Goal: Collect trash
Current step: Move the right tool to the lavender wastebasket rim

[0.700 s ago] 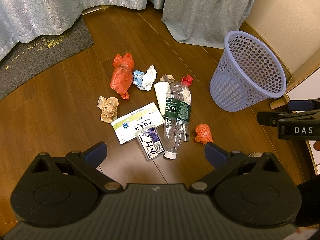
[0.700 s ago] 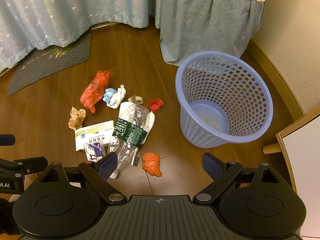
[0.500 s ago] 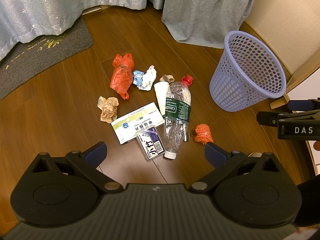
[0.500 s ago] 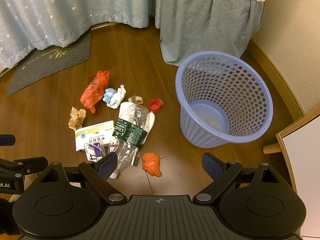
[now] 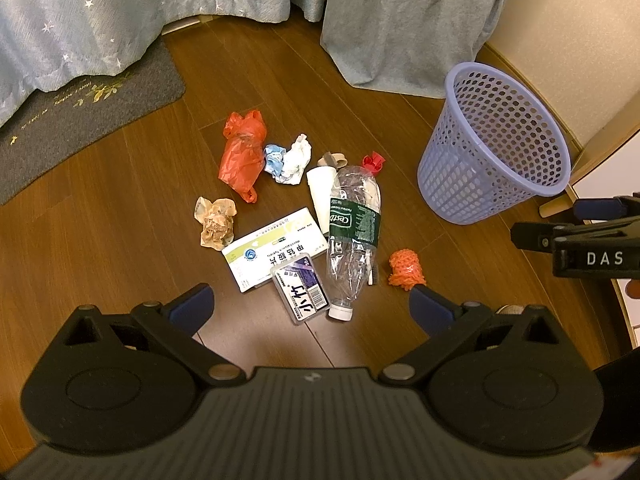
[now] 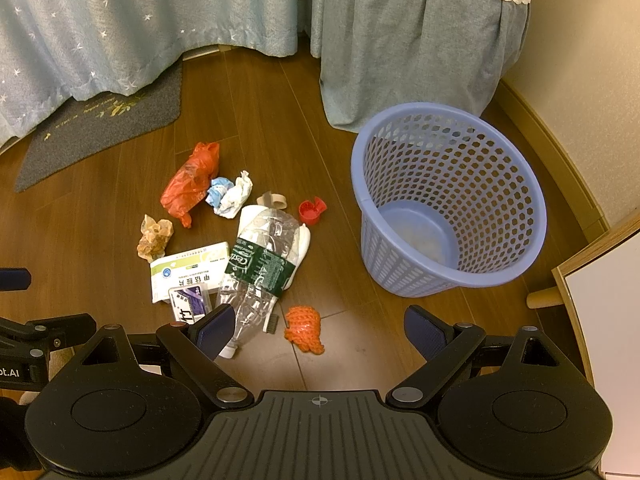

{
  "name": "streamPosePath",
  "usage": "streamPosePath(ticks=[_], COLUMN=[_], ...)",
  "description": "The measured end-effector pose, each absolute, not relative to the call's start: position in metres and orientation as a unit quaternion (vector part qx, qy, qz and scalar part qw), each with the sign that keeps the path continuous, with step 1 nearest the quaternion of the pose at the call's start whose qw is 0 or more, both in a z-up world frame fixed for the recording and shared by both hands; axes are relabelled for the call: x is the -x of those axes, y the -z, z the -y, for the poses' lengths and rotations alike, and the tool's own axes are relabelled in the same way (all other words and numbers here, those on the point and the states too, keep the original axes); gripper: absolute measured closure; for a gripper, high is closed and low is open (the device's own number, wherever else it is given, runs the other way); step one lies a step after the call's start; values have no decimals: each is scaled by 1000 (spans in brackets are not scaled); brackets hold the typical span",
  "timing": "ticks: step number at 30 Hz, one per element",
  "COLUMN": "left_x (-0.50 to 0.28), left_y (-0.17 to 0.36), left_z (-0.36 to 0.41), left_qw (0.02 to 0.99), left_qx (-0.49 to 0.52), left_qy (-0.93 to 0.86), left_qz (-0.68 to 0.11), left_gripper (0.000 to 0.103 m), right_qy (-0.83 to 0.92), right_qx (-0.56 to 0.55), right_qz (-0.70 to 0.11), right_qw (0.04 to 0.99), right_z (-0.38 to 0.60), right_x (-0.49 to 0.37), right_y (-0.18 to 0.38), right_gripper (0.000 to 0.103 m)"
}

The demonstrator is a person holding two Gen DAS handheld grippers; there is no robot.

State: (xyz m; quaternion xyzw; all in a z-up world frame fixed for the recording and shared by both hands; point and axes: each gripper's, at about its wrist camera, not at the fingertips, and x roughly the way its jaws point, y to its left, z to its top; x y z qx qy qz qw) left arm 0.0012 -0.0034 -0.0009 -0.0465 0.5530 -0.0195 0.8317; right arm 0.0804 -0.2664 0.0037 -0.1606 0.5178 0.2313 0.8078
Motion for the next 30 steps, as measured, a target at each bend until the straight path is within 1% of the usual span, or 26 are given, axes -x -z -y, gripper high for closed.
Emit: streamPosePath(ticks=[14,21,26,30], left_x=[-4,-3,-4,-7], left_y=[-3,-17,-39,-60], left_z=[0,-7,-14,-20], left_qw=[835,840,850,858], left_qx=[43,59,62,63], left_qy=[19,15,13,7], left_qz=[-548,-540,-524,-509], left_gripper=[1,1,1,1], right_qy=[-234,-246,-295,-328], right_qx=[149,142,170,216], right_qz=[-514,-488,-490,-457], right_qw=[812,826,802,798], right_z=[270,282,287,290], right_x=[-84,-92,-100,-108], right_y=[-12,-49,-75,-114], right_gripper=[14,13,14,14])
